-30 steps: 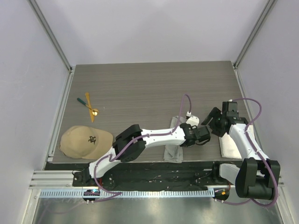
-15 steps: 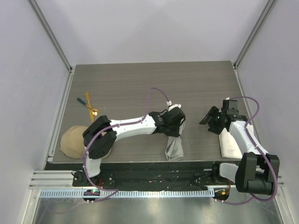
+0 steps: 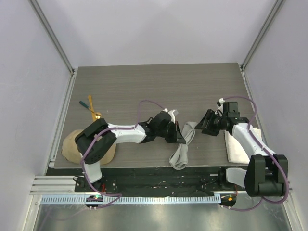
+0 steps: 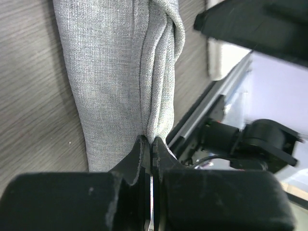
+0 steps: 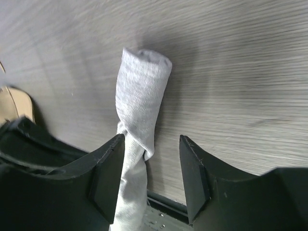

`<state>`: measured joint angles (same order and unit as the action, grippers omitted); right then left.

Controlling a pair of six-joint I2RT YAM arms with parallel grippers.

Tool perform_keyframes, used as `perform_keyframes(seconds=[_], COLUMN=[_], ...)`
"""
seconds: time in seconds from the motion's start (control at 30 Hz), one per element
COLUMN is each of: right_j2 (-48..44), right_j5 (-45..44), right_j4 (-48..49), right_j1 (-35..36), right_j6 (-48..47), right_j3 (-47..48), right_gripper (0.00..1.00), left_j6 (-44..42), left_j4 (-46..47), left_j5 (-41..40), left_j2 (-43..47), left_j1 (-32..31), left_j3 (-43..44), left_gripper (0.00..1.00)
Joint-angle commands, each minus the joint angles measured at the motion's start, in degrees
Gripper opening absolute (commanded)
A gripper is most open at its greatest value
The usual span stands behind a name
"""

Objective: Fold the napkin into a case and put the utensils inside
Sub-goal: Turn over the smaller rectangle folded napkin at the center of the board.

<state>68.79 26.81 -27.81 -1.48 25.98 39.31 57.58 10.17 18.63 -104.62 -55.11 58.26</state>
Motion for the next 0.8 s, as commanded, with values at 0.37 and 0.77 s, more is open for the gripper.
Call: perform_keyframes(seconds=[0.37,0.77], right_j2=[-0.86,5.03], right_j5=[-1.50,-4.22], right_j4=[5.23,7.86], right_j1=[12.10,18.08], right_j6=[3.02,4.96], right_j3=[2.96,7.01], right_gripper=[0.53,0.53], left_j6=[18.17,24.94], left_j4=[52.17,68.75], left_j5=[20.56,26.01], left_j2=[-2.33,-13.24], left_j1=[10.90,18.72], left_j3=[-18.08,-23.01], left_gripper=[0.00,0.02])
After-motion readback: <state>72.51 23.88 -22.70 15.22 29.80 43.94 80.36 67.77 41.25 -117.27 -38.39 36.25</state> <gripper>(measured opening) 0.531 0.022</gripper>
